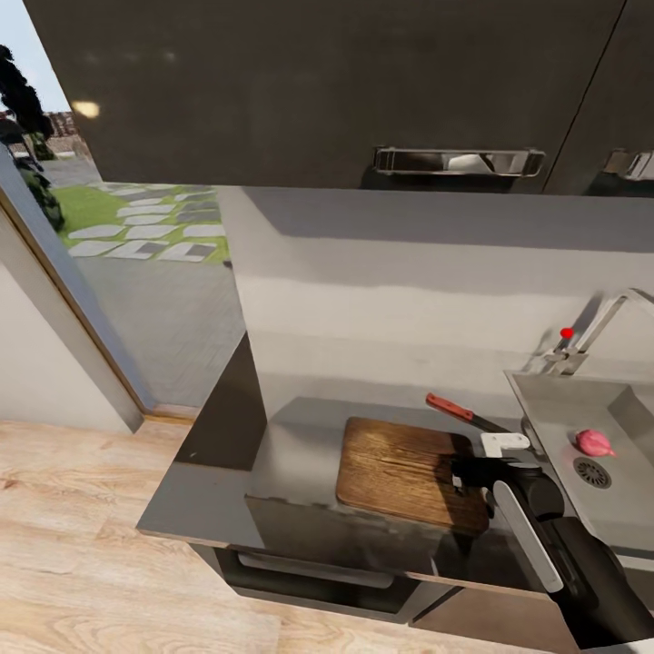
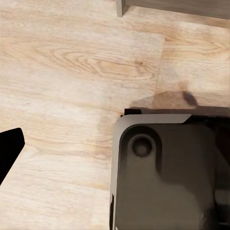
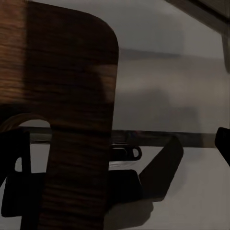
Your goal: In the kitchen, take the Vidalia onion out of the sink, dice it on the chopping board with the paring knife, put the diced onion into the bowl on the countertop, then place both the paring knife and the chopping board into the sink.
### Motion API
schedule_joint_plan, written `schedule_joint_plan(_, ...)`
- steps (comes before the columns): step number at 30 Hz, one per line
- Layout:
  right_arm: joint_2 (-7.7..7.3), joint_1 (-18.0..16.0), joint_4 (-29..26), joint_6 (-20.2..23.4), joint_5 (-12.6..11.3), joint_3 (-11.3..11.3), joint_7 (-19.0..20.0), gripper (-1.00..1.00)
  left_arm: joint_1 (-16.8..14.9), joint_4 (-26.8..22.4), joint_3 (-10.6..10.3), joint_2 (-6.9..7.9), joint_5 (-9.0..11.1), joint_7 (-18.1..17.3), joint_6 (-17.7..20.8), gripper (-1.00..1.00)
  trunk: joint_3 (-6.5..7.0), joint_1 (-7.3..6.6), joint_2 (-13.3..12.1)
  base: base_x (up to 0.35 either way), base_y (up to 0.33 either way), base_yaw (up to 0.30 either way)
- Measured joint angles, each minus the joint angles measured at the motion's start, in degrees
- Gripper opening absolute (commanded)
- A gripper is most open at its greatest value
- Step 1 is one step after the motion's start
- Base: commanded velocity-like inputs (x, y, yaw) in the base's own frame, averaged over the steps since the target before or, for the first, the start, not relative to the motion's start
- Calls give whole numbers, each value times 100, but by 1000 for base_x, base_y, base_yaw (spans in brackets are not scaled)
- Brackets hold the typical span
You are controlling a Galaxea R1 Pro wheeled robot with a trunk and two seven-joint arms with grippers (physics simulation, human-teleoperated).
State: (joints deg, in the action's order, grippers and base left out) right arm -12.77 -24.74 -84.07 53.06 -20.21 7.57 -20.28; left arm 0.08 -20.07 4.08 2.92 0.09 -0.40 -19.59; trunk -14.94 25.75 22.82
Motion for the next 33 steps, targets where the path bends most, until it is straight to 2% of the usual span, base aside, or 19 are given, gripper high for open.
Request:
schedule_joint_plan(7, 0, 1, -24, -1, 5, -31, 12, 100, 0, 0, 0, 0, 0, 0, -1, 100, 28, 0, 0, 0, 0, 0)
schedule_joint_plan(33, 0, 1, -33, -3, 1, -24, 14, 100, 0, 9, -1, 0, 0, 0, 1, 100, 261, 1, -1, -19, 0, 0)
